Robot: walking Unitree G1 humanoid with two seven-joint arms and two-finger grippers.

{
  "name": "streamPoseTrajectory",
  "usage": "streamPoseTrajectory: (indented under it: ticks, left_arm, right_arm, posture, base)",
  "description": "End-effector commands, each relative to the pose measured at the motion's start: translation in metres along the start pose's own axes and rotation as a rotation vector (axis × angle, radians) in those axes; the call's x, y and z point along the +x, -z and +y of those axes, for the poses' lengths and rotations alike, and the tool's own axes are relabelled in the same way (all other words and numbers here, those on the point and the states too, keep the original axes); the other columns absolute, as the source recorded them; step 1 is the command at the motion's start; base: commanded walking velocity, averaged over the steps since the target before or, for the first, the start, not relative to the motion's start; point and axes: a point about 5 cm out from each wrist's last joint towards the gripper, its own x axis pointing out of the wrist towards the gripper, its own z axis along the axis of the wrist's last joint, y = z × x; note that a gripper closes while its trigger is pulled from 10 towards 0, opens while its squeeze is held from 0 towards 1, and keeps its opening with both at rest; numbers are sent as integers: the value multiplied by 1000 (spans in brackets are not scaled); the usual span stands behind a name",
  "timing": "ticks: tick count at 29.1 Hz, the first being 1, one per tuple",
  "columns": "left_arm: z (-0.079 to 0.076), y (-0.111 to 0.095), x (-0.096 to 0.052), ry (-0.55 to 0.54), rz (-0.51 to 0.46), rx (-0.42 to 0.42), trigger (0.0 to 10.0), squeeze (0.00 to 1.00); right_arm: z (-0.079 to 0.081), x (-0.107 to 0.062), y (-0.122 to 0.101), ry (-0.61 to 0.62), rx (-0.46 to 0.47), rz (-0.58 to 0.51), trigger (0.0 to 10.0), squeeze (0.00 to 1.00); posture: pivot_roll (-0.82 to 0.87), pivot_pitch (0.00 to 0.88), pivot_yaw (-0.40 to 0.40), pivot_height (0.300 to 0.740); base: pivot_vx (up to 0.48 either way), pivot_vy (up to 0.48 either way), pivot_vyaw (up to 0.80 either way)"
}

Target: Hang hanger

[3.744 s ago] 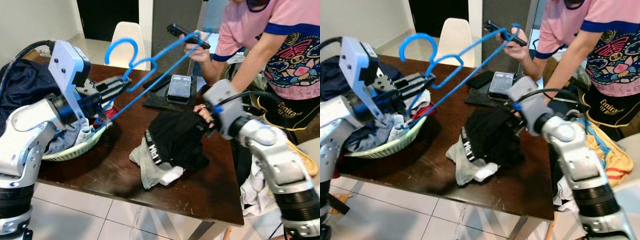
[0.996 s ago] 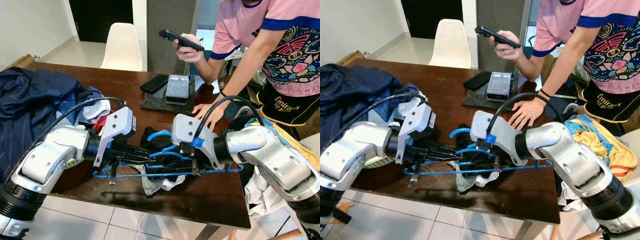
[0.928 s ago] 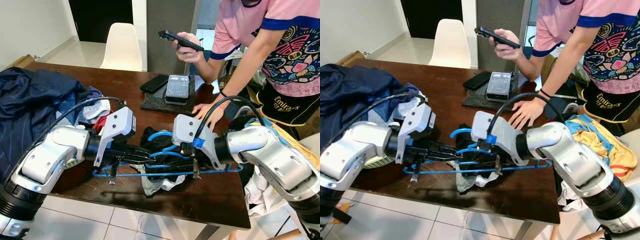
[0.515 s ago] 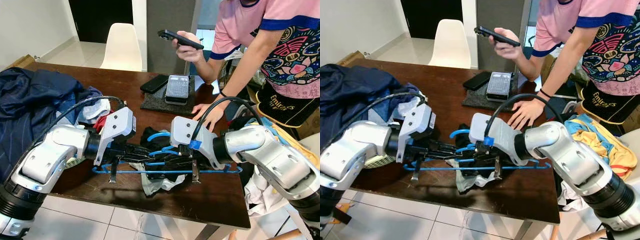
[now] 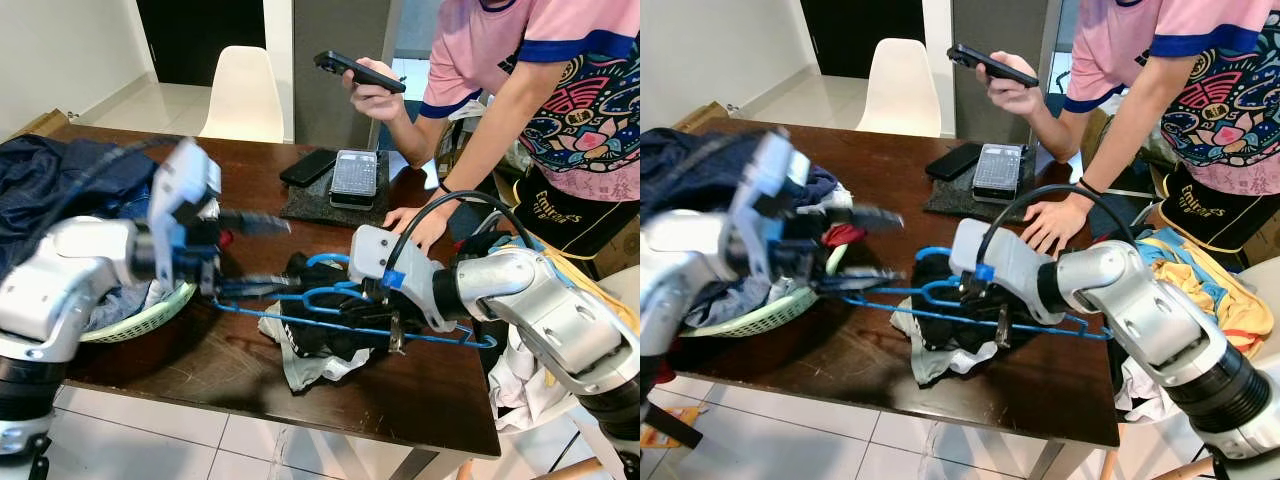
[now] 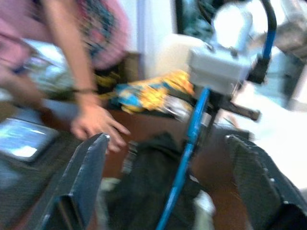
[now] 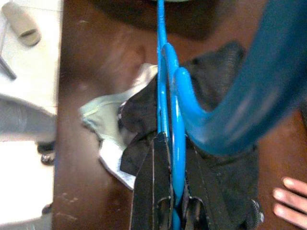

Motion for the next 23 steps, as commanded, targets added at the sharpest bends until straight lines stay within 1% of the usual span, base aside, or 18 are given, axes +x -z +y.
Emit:
streamPoseTrajectory:
  ticks: [1,2,3,4,6,7,8,9,10,11,12,14,16,17,18,19,21,23]
  left_arm:
    - [15,-7,-9,-193,-33,28,10000,1000]
    - [15,-7,-9,-193,-33,28,10000,1000]
    - [20,-8,-12,-290,-69,13,10000,1000]
    - [20,-8,-12,-290,-69,13,10000,1000]
    - [27,-1,-19,-529,-130,-33,10000,1000]
    - [28,4,-22,-624,-146,-59,10000,0]
    - [29,10,-25,-695,-160,-85,10000,0]
    - [29,10,-25,-695,-160,-85,10000,0]
    - [28,16,-25,-752,-148,-89,10000,0]
    - [26,24,-23,-821,-126,-92,10000,0]
    - [26,24,-23,-821,-126,-92,10000,0]
    - [26,27,-23,-865,-121,-101,10000,0]
    - [26,27,-23,-865,-121,-101,10000,0]
    - [29,33,-30,-962,-85,-95,10000,0]
    - [29,33,-30,-962,-85,-95,10000,0]
    - [31,35,-33,-1000,-69,-88,10000,0]
    - [30,37,-36,-1042,-34,-37,10000,0]
    - [29,38,-36,-1064,-28,-24,10000,0]
  right_arm:
    - [-10,-5,1,80,60,-46,0,0]
    - [-10,-5,1,80,60,-46,0,0]
    - [-14,-6,1,114,91,-73,0,0]
    - [-14,-6,1,114,91,-73,0,0]
    - [-22,-9,0,193,184,-152,0,0]
    - [-26,-10,0,227,232,-191,314,0]
    - [-29,-11,0,256,270,-220,314,0]
    - [-29,-11,0,256,270,-220,314,0]
    - [-30,-11,0,265,311,-257,10000,0]
    - [-31,-12,-1,264,378,-340,10000,0]
    - [-31,-12,-1,264,378,-340,10000,0]
    - [-29,-14,-5,236,409,-419,10000,0]
    - [-29,-14,-5,236,409,-419,10000,0]
    - [-26,-19,-8,209,430,-477,10000,0]
    - [-26,-19,-8,209,430,-477,10000,0]
    - [-25,-20,-9,208,440,-489,10000,0]
    - [-29,-21,-6,260,486,-490,10000,0]
    - [-33,-21,-5,310,529,-495,10000,0]
  posture:
    - [69,74,6,740]
    - [69,74,6,740]
    - [70,73,3,740]
    - [70,73,3,740]
    - [74,73,-3,740]
    - [76,74,-5,740]
    - [85,74,-10,740]
    - [85,74,-10,740]
    - [90,72,-14,740]
    - [93,73,-17,740]
    - [93,73,-17,740]
    - [93,78,-12,740]
    - [93,78,-12,740]
    - [90,82,-11,740]
    - [90,82,-11,740]
    - [89,82,-10,740]
    - [88,84,-11,740]
    - [88,85,-11,740]
  base:
    - [0,0,0]
    - [0,0,0]
    - [0,0,0]
    - [0,0,0]
    - [0,0,0]
    - [0,0,0]
    - [0,0,0]
    - [0,0,0]
    - [0,0,0]
    - [0,0,0]
    - [0,0,0]
    - [0,0,0]
    - [0,0,0]
    - [0,0,0]
    - [0,0,0]
    - [0,0,0]
    - [0,257,0]
    - [0,251,0]
